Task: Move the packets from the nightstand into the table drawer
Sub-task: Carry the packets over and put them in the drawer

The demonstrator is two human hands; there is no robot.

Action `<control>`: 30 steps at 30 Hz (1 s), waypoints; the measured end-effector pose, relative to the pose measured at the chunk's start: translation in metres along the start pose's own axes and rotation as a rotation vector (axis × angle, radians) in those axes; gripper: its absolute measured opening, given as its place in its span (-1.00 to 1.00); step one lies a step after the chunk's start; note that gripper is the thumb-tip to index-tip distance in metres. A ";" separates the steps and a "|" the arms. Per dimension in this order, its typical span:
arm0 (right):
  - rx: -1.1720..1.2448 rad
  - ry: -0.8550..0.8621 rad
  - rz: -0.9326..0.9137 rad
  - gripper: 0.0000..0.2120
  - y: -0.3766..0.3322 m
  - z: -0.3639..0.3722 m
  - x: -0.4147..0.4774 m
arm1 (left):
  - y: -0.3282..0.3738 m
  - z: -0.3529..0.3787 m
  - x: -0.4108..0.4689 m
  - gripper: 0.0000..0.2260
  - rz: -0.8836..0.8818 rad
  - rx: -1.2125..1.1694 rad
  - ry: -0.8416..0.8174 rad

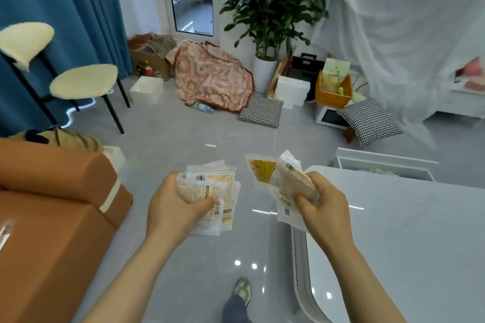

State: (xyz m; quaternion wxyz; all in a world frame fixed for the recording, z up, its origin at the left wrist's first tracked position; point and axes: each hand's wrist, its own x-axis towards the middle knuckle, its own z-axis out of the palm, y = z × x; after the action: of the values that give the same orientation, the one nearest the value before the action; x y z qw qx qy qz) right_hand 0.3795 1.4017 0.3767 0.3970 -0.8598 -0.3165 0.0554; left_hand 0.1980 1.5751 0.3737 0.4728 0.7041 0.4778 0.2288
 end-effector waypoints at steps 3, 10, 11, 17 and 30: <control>-0.024 -0.002 0.026 -0.84 0.015 0.005 0.044 | 0.017 0.027 0.049 -0.61 0.015 0.043 -0.054; -0.067 -0.016 0.114 -0.83 0.045 0.009 0.134 | 0.056 0.090 0.144 -0.59 0.013 0.081 -0.149; -0.075 -0.014 0.132 -0.81 0.049 0.010 0.146 | 0.061 0.097 0.156 -0.58 0.018 0.091 -0.163; -0.130 0.011 0.226 -0.69 0.067 0.028 0.216 | 0.080 0.136 0.248 -0.58 0.039 0.125 -0.255; -0.121 0.223 0.497 -0.84 0.070 0.073 0.379 | 0.147 0.214 0.464 -0.62 0.156 0.268 -0.558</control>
State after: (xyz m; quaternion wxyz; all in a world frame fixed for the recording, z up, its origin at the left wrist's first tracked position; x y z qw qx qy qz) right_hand 0.6902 1.6379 0.3363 0.3516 -0.9339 -0.0531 0.0373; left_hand 0.6344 1.8776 0.3474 0.4698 0.8302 0.3001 -0.0026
